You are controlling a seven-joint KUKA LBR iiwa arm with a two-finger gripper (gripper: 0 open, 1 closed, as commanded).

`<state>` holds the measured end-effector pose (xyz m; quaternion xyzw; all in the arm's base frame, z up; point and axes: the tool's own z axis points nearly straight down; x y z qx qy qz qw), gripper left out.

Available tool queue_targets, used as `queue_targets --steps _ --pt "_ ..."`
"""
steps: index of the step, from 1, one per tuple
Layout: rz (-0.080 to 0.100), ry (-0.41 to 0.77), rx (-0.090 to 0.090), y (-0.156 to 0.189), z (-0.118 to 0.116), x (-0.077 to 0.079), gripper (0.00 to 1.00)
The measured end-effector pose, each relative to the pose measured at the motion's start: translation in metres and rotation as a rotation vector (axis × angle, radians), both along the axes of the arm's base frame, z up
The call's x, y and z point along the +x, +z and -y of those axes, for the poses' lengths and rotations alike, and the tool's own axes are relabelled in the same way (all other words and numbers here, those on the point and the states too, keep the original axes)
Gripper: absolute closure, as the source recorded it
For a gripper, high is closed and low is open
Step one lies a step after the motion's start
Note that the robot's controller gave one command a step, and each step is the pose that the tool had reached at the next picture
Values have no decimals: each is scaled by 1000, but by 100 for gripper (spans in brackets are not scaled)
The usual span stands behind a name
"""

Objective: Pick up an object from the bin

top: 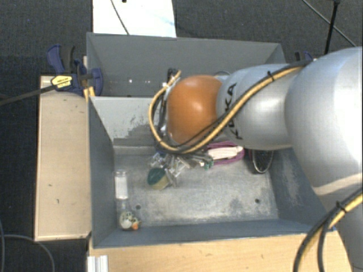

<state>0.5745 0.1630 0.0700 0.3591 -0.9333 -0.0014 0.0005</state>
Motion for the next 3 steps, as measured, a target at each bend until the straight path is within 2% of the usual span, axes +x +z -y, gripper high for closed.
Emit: queue_targets --steps 1,2,3 --pt "9 -8 1 50 0 2 100" --pt "8 -16 1 60 -1 3 100" --pt "9 -25 1 105 -2 4 100"
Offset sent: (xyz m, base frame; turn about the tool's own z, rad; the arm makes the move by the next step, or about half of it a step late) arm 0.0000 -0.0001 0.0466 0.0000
